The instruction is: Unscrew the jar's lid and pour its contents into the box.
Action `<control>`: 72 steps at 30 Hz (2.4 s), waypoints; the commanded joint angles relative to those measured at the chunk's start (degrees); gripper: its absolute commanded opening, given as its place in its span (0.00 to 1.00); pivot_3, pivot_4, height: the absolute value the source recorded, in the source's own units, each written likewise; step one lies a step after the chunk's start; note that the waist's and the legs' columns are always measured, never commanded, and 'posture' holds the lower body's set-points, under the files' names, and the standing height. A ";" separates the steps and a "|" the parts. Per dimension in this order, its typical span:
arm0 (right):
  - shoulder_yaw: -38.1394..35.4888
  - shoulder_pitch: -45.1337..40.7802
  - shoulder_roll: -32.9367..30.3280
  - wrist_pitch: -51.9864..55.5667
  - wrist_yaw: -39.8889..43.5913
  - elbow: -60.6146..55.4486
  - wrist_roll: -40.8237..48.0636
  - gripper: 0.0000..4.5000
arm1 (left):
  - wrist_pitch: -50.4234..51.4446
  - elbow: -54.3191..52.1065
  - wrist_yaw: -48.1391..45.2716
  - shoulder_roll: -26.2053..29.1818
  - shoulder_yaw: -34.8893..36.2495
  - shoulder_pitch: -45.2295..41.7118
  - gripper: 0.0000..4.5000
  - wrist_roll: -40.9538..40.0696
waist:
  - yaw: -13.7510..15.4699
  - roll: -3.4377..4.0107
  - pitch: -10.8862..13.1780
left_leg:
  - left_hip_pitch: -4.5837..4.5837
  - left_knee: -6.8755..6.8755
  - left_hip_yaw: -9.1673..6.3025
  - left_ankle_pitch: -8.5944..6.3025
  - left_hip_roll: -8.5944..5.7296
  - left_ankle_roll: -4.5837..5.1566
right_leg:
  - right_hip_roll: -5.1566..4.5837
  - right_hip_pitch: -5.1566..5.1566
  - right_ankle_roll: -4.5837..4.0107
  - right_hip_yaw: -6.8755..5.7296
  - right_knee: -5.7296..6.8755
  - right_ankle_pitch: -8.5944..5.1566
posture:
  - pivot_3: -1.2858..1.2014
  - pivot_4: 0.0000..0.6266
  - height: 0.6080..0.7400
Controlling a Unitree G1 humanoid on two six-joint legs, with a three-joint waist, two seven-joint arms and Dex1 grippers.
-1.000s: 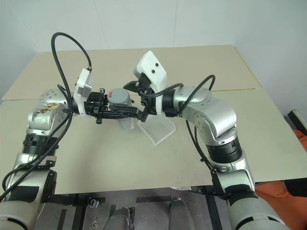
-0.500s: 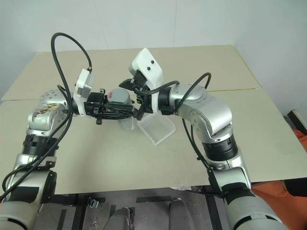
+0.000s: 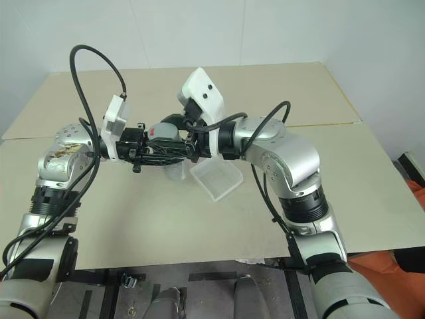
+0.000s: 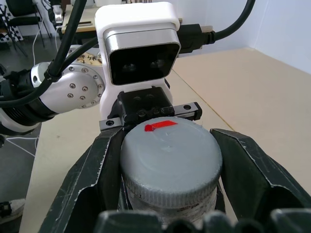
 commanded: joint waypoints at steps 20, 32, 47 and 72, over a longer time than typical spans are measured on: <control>-13.07 25.18 -16.55 -9.31 -8.11 -1.87 -9.50 0.61 | -0.50 -0.02 5.73 1.48 3.66 1.27 0.44 -0.60 | 0.23 0.03 0.02 | -0.08 0.00 0.02 -0.02 -0.01 0.04 | -0.01 -0.01 0.00 0.00 -0.05 0.00 | 0.52 0.24 1.00; -10.95 37.84 -14.67 -10.96 -12.62 -3.99 -15.92 0.95 | -0.96 -3.60 11.32 0.60 3.68 2.91 0.44 0.87 | 0.32 0.03 0.02 | 0.00 -0.01 0.04 -0.02 -0.01 0.04 | -0.01 0.05 0.00 0.04 -0.05 0.00 | 0.52 0.24 1.00; -20.01 23.47 -29.10 17.47 2.21 -16.90 13.41 1.00 | -60.99 19.34 91.35 -1.59 -25.00 -14.72 0.44 76.98 | 3.14 0.01 0.02 | 0.03 0.02 0.06 -0.03 -0.05 0.04 | -0.03 0.21 0.04 0.02 -0.68 0.08 | 0.52 0.24 1.00; -25.60 22.59 -28.38 17.72 -5.92 -19.71 23.84 1.00 | -53.01 36.27 121.00 -9.65 -50.47 -28.44 0.44 103.38 | 4.87 -0.02 0.04 | -0.46 0.08 0.10 -0.01 -0.17 0.01 | -0.14 -0.07 0.21 0.00 -0.56 0.16 | 0.52 0.24 1.00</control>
